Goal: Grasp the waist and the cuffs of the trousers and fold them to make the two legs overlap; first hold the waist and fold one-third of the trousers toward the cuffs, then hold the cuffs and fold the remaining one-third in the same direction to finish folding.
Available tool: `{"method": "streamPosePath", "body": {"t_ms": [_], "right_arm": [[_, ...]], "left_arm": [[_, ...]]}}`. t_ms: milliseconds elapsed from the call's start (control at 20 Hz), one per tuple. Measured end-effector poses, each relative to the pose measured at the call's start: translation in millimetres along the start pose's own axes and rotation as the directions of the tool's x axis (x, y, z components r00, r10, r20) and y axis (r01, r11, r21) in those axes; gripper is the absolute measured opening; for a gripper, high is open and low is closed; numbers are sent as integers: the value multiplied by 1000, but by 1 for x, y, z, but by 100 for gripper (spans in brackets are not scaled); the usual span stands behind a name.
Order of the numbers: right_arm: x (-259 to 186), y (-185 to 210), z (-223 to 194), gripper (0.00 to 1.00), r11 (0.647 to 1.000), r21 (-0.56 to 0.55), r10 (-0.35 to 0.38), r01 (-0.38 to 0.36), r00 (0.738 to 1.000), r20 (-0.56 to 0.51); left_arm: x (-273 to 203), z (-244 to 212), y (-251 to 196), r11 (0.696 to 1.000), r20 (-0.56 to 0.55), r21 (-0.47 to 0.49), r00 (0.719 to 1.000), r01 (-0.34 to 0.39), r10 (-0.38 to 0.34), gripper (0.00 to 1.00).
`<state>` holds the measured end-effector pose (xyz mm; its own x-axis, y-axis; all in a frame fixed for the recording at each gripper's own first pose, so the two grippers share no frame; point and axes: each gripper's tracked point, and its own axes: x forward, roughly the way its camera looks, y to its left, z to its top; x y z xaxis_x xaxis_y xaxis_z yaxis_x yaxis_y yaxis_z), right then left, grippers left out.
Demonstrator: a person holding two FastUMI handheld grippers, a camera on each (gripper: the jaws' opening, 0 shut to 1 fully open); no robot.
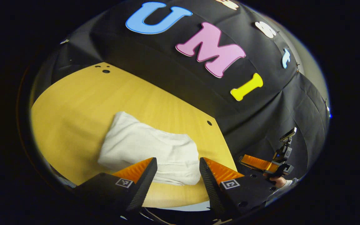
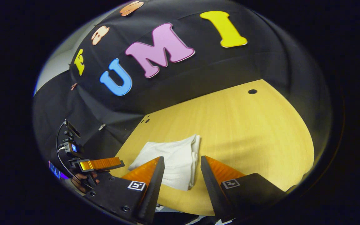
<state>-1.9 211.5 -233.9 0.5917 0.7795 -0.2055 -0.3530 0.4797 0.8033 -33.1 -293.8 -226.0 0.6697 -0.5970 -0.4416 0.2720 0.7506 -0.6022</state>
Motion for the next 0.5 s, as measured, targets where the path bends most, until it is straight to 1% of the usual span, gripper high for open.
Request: {"method": "streamPosePath", "body": {"t_ms": [50,150,200,300,500], "right_arm": [[6,13,-1,74,1000,-6,25,-25,1000,-17],[18,38,-6,78,998,-13,61,-61,997,-49],[25,49,-8,83,997,-14,74,-75,995,-62],[37,68,-13,90,996,-21,88,-90,993,-84],[57,110,-19,90,992,-36,118,-122,987,-105]], "left_arm": [[-12,2,8,1000,24,-10,1000,-21,21,87],[-32,7,23,998,62,-35,996,-54,56,87],[-41,9,29,997,77,-49,995,-65,69,87],[-56,12,38,994,103,-80,991,-80,88,87],[-84,18,53,986,135,-137,984,-94,112,87]]}}
